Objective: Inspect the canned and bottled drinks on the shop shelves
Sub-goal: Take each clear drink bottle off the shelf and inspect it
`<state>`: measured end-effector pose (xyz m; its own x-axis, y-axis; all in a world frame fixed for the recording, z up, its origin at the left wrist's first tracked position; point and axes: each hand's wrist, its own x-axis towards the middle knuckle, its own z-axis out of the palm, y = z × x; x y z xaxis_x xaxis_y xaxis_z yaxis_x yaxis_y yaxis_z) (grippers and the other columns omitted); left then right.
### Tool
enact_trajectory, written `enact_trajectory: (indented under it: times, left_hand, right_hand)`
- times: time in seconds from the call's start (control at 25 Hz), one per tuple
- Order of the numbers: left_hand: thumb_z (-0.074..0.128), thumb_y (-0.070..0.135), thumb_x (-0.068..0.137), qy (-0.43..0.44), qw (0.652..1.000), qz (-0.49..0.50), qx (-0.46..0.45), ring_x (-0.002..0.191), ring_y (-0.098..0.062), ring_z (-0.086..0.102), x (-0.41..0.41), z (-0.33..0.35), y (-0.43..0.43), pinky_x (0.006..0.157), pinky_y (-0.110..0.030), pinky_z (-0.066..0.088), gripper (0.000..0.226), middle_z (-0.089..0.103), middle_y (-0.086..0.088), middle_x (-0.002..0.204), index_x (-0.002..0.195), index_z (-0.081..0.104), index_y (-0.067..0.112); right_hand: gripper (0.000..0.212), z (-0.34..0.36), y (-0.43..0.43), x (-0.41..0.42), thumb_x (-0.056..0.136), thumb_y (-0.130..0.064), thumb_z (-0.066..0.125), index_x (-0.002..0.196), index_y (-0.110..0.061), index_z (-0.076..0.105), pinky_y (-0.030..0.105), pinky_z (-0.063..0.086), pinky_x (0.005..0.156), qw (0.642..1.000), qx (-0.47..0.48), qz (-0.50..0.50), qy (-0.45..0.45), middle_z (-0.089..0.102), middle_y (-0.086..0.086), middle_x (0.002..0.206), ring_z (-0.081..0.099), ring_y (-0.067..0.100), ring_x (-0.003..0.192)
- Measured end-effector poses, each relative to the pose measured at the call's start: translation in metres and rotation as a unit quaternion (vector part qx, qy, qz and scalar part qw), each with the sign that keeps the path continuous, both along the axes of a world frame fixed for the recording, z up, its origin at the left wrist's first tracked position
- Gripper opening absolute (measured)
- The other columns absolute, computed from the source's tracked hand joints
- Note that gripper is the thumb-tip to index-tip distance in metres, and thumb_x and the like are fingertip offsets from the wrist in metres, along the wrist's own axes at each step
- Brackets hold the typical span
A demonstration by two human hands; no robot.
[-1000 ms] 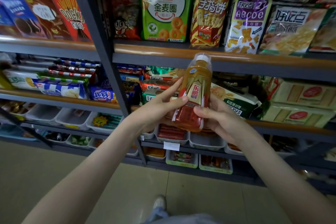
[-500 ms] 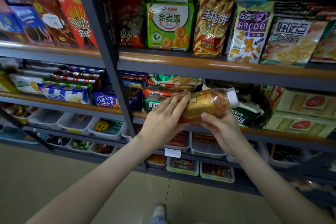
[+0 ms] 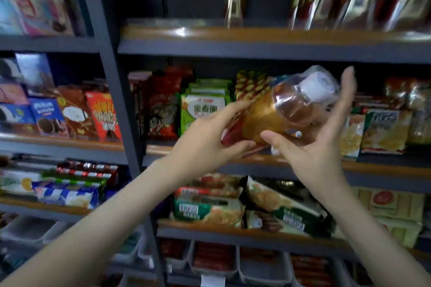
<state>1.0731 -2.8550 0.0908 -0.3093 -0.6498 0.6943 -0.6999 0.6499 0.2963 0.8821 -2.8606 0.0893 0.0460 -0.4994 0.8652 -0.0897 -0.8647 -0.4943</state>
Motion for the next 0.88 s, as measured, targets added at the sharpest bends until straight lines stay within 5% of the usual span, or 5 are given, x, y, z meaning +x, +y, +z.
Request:
enact_trajectory:
  times: [0.12,0.24,0.32,0.52,0.88]
  left_hand:
    - [0.054,0.040,0.092,-0.025,0.987,-0.001,-0.160,0.118,-0.009,0.056,0.001,0.080,-0.016,0.095,-0.027,0.048,0.050,0.059,0.007,0.129,0.138,0.047,0.022]
    - [0.045,0.041,0.094,-0.039,0.969,0.059,-0.238,0.116,-0.015,0.056,0.002,0.124,-0.036,0.088,-0.035,0.052,0.049,0.059,0.004,0.129,0.139,0.046,0.021]
    - [0.042,0.043,0.093,-0.048,0.960,0.100,-0.258,0.117,-0.018,0.055,0.005,0.136,-0.051,0.084,-0.039,0.053,0.050,0.058,0.002,0.130,0.138,0.047,0.021]
    - [0.050,0.039,0.096,-0.081,0.967,0.161,-0.179,0.125,-0.021,0.049,0.022,0.147,-0.083,0.094,-0.041,0.049,0.048,0.050,-0.001,0.138,0.141,0.044,0.022]
    - [0.049,0.045,0.096,-0.083,0.971,0.165,-0.151,0.123,-0.022,0.050,0.047,0.157,-0.108,0.090,-0.042,0.050,0.047,0.053,-0.001,0.136,0.136,0.051,0.022]
  right_hand:
    - [0.097,0.067,-0.013,-0.014,0.074,0.001,0.077,0.135,-0.010,0.003,0.017,0.040,0.103,0.984,-0.155,-0.077,-0.051,0.012,-0.006,0.142,0.032,0.000,0.136]
    - [0.108,0.122,-0.035,-0.030,0.083,-0.026,0.076,0.136,0.005,-0.013,0.023,0.027,0.113,0.954,-0.228,-0.176,-0.081,0.010,0.006,0.142,0.026,0.011,0.140]
    - [0.104,0.145,-0.052,-0.040,0.082,-0.028,0.077,0.144,-0.013,-0.006,0.022,0.032,0.110,0.941,-0.263,-0.205,-0.055,0.022,0.014,0.143,0.036,0.016,0.135]
    - [0.100,0.195,-0.069,-0.044,0.077,-0.024,0.081,0.147,-0.038,0.011,0.029,0.047,0.095,0.945,-0.104,-0.288,0.113,0.038,-0.012,0.138,0.050,0.003,0.115]
    - [0.101,0.225,-0.111,-0.028,0.075,-0.028,0.081,0.148,-0.032,0.011,0.019,0.043,0.059,0.920,0.002,-0.349,0.179,0.060,0.006,0.095,0.057,0.013,0.065]
